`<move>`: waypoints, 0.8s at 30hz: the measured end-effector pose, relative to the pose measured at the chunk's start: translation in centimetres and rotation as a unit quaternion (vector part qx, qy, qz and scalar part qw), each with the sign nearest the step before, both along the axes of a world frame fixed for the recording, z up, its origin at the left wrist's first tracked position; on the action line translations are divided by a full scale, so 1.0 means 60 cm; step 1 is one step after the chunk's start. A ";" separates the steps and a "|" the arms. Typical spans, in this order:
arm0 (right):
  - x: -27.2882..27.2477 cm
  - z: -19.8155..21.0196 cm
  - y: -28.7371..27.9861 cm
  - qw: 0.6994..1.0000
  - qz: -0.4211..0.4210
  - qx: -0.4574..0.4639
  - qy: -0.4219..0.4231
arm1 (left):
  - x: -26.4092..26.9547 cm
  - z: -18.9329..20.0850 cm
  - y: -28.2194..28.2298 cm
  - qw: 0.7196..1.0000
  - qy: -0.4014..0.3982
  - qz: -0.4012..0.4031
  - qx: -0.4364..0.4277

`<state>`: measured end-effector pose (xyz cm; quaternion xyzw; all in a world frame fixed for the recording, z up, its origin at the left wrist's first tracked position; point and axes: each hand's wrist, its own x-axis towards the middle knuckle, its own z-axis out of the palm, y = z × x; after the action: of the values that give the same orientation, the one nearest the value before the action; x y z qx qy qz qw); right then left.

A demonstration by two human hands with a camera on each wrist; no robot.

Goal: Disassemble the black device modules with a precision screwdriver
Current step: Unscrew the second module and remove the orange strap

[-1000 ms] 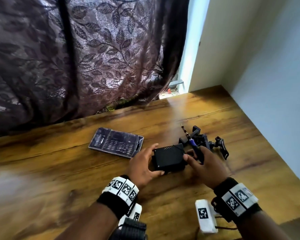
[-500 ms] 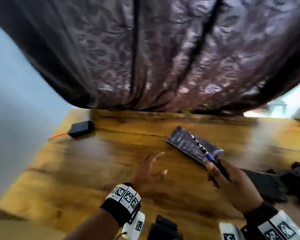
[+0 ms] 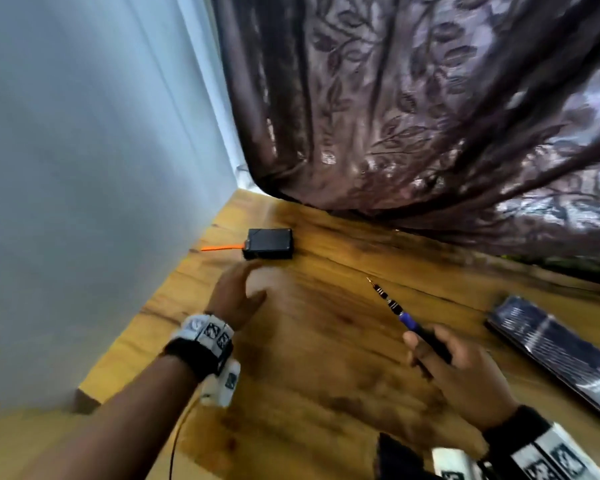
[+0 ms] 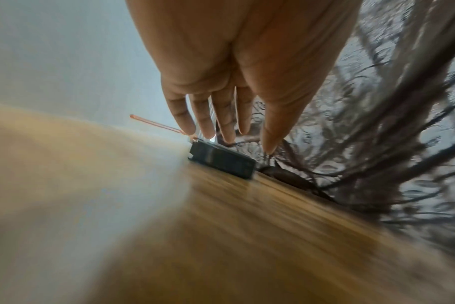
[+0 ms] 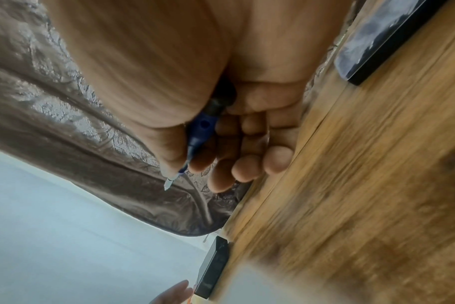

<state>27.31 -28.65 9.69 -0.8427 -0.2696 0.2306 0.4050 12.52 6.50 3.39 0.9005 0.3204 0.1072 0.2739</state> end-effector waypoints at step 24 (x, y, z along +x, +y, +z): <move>-0.067 -0.014 -0.087 0.976 -0.189 0.090 0.055 | 0.146 -0.026 -0.003 0.966 0.162 -0.198 -0.019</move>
<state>23.27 -33.88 8.85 -0.8248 -0.1026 0.1704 0.5293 21.30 6.32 1.82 0.9458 0.1779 -0.1030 0.2512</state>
